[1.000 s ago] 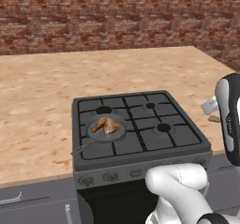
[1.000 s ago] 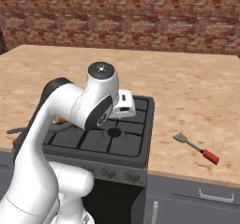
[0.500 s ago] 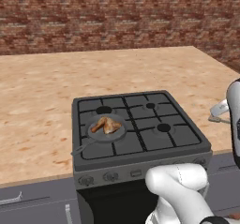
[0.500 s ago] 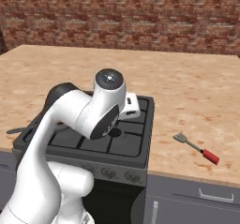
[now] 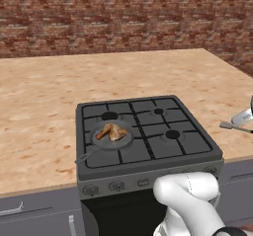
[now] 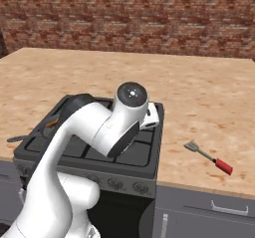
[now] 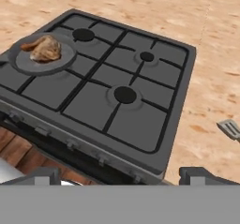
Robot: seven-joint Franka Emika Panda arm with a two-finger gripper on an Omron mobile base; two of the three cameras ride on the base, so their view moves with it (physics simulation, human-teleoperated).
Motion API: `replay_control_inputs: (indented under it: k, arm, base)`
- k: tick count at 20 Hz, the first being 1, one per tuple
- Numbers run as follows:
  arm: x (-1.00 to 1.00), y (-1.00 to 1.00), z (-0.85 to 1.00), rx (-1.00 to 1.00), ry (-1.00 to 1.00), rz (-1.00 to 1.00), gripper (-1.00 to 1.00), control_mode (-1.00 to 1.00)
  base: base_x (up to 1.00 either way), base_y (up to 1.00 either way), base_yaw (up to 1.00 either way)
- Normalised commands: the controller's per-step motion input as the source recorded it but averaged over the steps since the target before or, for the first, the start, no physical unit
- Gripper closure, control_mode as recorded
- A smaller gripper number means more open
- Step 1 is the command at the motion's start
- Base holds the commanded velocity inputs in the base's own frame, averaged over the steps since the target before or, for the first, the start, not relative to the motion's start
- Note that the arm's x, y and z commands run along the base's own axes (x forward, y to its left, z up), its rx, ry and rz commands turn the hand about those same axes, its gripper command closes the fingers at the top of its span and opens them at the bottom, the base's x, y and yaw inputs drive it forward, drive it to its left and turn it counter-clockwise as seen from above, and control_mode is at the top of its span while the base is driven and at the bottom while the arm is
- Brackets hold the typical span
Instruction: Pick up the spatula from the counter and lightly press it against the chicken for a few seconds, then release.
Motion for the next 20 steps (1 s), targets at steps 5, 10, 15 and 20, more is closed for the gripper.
replay_control_inputs:
  k: [5, 10, 15, 20]
  arm:
    - [0.00, -0.32, 0.00, 0.00, 0.00, 0.04, -1.00, -1.00]
    - [-0.03, -0.27, 0.00, 0.00, 0.00, 0.04, -1.00, -1.00]
    - [-0.07, -0.26, -0.04, 0.00, 0.00, 0.06, -1.00, -1.00]
    - [-0.08, -0.28, -0.12, 0.00, -0.01, 0.05, -1.00, -1.00]
  base:
    - [0.00, 0.00, 0.00]
    - [0.00, 0.00, 0.00]
    - [0.00, 0.00, 0.00]
    - [0.00, 0.00, 0.00]
